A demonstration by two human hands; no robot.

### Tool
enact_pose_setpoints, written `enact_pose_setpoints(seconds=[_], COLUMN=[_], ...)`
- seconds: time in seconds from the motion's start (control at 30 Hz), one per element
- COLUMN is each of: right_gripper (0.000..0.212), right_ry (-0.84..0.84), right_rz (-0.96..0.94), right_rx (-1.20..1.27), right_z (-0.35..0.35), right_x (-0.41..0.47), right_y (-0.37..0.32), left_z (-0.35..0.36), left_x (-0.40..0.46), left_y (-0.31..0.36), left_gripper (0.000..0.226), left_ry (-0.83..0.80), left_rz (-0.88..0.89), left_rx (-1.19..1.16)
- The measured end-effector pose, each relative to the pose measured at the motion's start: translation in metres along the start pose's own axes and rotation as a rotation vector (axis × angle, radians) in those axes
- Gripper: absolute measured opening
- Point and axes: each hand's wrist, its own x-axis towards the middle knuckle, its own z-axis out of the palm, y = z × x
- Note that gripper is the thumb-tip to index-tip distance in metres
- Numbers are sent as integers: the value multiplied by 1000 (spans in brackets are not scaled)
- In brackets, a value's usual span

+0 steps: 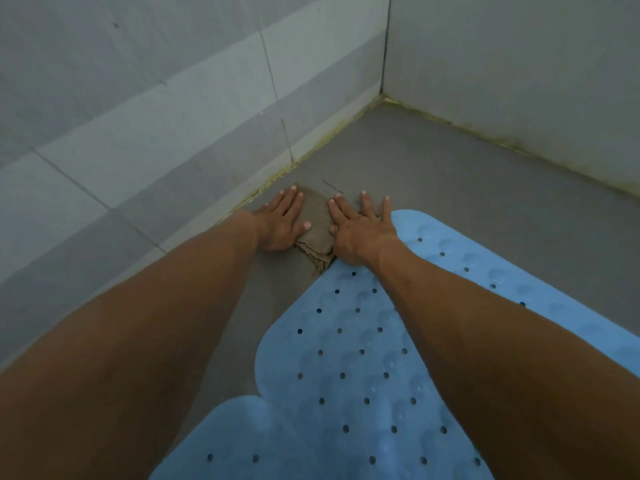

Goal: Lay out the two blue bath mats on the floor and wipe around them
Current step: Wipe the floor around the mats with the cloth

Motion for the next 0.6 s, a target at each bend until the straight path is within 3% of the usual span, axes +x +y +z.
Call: enact_pose_setpoints(seconds=[0.3, 0.6], right_gripper=[59, 60], right_ry=[37, 43], right_rz=[86, 287], right_rx=[-6, 73], right_z=[-8, -22], right_x=[13, 41], right_y=[14, 74], left_z=[-17, -67], left_x=[34, 105], left_y=[4, 56], left_gripper=[73, 71], left_ry=[50, 38], left_rz=[81, 154], left_rx=[37, 140])
